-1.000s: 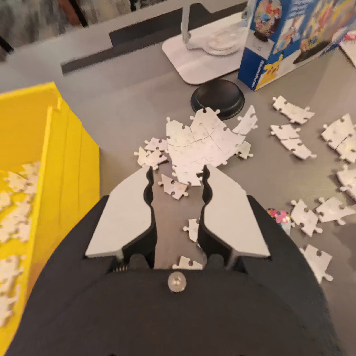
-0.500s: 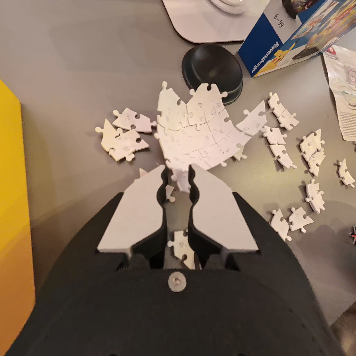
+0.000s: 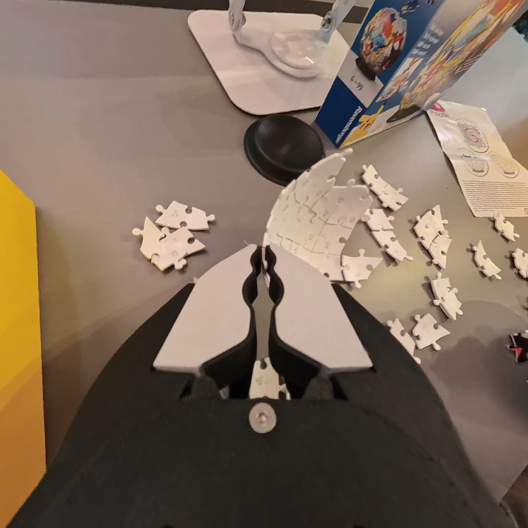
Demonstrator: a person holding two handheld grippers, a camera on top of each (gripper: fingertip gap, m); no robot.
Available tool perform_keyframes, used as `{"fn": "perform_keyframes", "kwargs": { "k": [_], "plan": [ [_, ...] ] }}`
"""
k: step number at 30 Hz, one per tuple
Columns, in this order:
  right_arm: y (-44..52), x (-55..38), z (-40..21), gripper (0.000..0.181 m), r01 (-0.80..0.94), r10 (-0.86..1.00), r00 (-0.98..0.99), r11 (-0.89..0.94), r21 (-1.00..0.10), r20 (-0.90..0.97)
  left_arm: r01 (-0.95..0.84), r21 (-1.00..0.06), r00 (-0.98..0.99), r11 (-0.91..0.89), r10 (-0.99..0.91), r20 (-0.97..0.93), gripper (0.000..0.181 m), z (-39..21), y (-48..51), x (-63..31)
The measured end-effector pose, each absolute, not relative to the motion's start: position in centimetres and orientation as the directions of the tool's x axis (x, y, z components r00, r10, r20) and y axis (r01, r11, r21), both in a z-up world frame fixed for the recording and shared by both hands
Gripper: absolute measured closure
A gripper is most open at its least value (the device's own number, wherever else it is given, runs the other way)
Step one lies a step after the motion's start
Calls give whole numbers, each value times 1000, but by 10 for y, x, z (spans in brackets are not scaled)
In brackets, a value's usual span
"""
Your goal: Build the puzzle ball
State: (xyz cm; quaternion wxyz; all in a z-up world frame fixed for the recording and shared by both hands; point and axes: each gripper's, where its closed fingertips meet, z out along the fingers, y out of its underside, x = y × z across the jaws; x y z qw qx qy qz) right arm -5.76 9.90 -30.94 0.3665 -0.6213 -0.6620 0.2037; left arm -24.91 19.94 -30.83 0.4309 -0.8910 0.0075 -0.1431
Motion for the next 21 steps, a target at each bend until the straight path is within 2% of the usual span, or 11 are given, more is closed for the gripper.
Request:
{"fn": "perform_keyframes", "kwargs": {
  "k": [21],
  "plan": [
    [127, -49, -297, 150, 612, 976, 179, -9, -791, 127, 21, -848, 936, -529, -288, 202, 179, -263, 193, -211]
  ]
}}
